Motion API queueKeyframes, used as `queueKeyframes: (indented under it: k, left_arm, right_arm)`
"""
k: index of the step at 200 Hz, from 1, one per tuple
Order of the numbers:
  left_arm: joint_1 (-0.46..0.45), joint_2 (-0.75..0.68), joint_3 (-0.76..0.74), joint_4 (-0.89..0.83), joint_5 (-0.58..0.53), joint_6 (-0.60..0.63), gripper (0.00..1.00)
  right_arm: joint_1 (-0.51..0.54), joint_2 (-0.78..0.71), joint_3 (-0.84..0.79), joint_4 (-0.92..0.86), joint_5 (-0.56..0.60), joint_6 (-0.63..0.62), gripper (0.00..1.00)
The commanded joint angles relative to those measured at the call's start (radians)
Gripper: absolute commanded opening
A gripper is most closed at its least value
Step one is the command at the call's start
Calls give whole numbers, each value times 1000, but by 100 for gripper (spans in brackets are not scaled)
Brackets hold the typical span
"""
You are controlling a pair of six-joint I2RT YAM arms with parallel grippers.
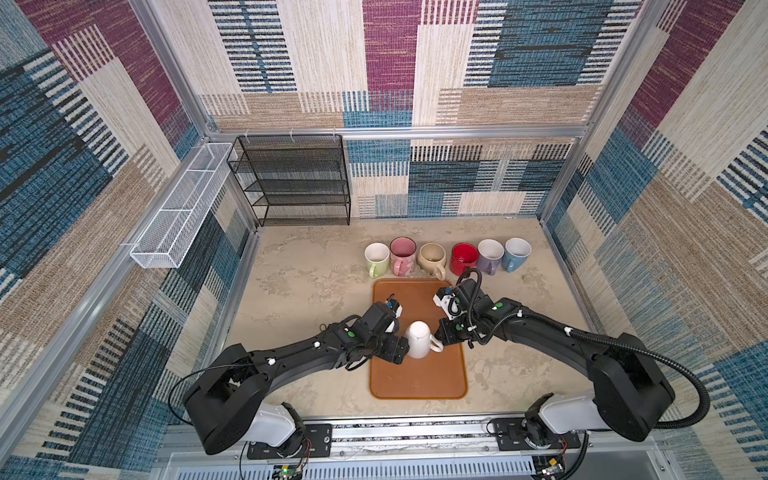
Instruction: Turn the mug right side up
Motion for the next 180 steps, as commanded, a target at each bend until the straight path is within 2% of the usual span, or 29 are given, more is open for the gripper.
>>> queueKeyframes:
  k: [1, 51, 91, 138, 180]
  left_arm:
    - [4, 5, 4, 38, -7, 12, 82]
    - [10, 6, 18, 29, -19, 15, 82]
    - [10, -47, 16, 8, -33, 21, 82]
    - [10, -114, 10, -28, -38, 18, 83]
    - [10, -183, -13, -46, -40, 8, 84]
  right_arm:
    - [16, -12, -14, 42, -9, 31, 5]
    - [59, -13, -6, 45, -4, 51, 5]
    - [59, -27, 33, -31, 91, 44, 6]
    - [59, -67, 96, -126, 153, -1, 20]
    - [69, -104, 150, -198, 194, -76, 40]
